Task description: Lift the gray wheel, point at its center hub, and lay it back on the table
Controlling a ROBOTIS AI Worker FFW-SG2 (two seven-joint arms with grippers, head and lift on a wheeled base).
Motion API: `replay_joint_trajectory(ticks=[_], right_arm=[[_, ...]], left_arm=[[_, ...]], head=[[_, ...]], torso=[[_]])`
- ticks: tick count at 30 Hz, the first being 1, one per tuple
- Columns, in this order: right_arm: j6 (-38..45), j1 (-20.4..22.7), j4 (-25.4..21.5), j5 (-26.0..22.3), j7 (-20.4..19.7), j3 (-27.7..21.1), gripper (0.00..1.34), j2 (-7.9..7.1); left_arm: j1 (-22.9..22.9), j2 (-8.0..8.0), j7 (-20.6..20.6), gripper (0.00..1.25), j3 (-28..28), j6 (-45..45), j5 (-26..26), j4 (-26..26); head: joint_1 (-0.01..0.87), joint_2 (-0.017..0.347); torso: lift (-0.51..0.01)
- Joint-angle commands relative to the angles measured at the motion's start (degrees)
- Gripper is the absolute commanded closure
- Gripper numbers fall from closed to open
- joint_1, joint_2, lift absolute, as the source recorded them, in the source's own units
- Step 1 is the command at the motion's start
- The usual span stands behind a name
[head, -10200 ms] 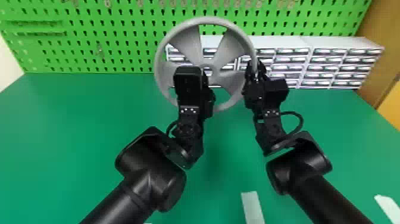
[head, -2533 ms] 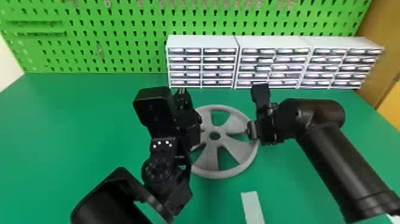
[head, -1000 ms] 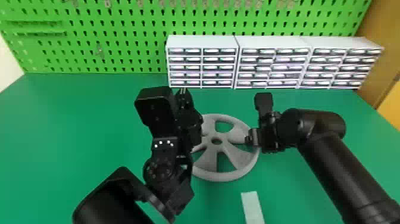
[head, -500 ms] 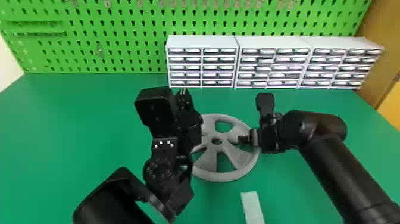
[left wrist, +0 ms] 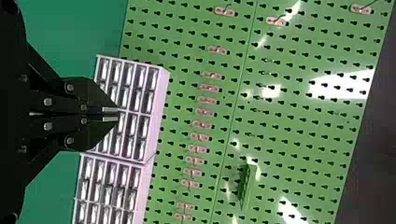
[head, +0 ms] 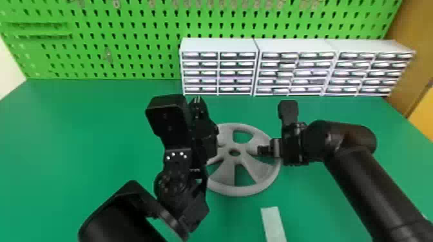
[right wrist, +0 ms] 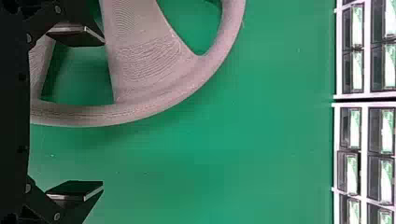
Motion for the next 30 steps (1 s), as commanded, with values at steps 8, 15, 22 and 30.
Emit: replay_joint_trajectory(ticks=[8, 15, 22, 30], right_arm=[[-4.87, 2.58, -3.91, 4.92, 5.67, -0.98, 0.20, -0.29], [-11.99, 4.87, -6.28, 9.93, 11.21, -0.63, 0.20, -0.64], [-21.48, 6.71, -7.51, 15.29, 18.94, 0.16, 0.21, -0.73], [-31.77, 9.88, -10.59, 19.07, 20.61, 0.25, 0.21, -0.73]], left_arm=[[1.67, -2.54, -7.56, 1.17, 9.06, 3.08, -3.76, 2.47], [2.02, -4.30, -13.62, 1.17, 16.09, 2.99, -8.33, 5.02], [1.58, -6.50, -24.70, 1.14, 23.12, -1.58, -12.20, 10.20], [1.06, -6.94, -27.60, 1.05, 26.55, -7.82, -13.17, 15.56]], head=[[0.692, 0.048], [0.692, 0.048], [0.692, 0.048], [0.692, 0.048]], torso=[[-0.096], [-0.096], [-0.096], [-0.096]])
